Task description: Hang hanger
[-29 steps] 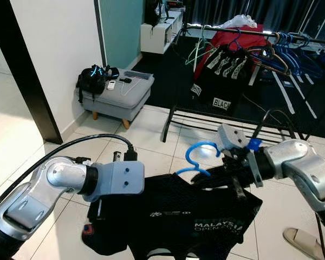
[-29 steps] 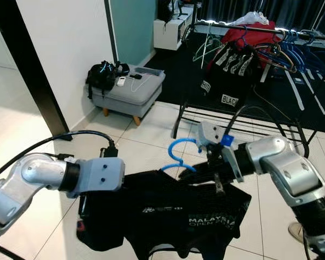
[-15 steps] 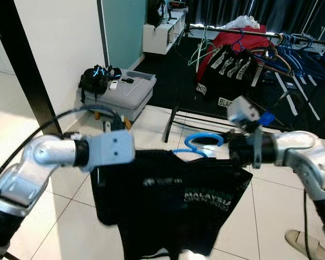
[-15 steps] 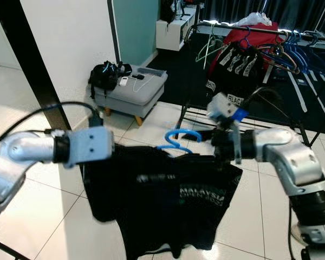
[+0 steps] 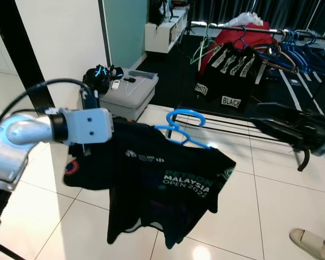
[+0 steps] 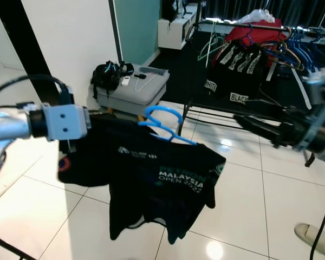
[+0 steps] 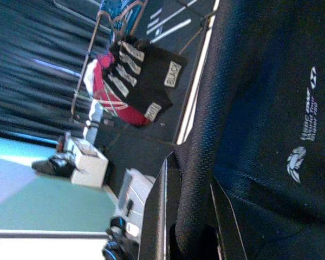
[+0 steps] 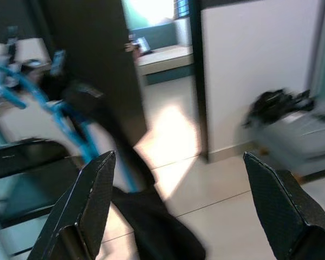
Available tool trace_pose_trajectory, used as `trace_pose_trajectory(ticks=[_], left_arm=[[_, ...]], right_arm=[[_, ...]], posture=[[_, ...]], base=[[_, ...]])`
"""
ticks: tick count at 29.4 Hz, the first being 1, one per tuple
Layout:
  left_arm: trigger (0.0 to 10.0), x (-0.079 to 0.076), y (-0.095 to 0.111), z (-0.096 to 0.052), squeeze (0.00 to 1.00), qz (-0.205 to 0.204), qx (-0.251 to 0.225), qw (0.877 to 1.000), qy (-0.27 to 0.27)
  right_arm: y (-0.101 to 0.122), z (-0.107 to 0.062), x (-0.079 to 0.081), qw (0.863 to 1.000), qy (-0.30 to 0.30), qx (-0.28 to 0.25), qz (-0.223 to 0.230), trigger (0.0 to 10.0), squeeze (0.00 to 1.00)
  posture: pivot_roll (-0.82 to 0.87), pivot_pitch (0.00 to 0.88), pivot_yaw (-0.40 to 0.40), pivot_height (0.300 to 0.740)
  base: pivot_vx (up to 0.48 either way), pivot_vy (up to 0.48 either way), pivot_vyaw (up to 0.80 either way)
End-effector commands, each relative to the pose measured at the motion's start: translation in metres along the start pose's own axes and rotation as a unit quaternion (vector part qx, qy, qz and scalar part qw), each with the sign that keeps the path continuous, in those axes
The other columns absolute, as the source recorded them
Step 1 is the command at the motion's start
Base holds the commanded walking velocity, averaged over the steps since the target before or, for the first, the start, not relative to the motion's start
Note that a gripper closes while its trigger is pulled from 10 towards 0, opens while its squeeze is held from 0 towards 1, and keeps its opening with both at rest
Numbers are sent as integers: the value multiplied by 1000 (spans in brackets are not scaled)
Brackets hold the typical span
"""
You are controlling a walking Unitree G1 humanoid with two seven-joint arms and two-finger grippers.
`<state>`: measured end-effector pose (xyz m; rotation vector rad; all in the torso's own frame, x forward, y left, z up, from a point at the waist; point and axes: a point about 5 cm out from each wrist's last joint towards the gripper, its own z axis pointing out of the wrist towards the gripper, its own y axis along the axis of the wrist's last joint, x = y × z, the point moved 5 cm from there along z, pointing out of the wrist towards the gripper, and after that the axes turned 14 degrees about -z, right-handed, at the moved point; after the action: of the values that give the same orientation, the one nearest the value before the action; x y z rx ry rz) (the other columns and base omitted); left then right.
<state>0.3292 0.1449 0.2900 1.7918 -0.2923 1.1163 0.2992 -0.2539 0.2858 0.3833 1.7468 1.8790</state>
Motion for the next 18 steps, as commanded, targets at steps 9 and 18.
trace_pose_trajectory(ticks=[9, 18], left_arm=[[3961, 44, 62, -40, 0, -121, -175, 977, -29], [10000, 61, 77, -54, 0, -156, -239, 958, -43]], right_arm=[[-3, -27, 9, 996, 20, -28, 82, 10000, 0], [-10, -19, 23, 992, 49, -46, 111, 10000, 0]], posture=[[-35, 20, -5, 740], [-31, 17, 4, 740]], base=[[0, 0, 0], [0, 0, 0]])
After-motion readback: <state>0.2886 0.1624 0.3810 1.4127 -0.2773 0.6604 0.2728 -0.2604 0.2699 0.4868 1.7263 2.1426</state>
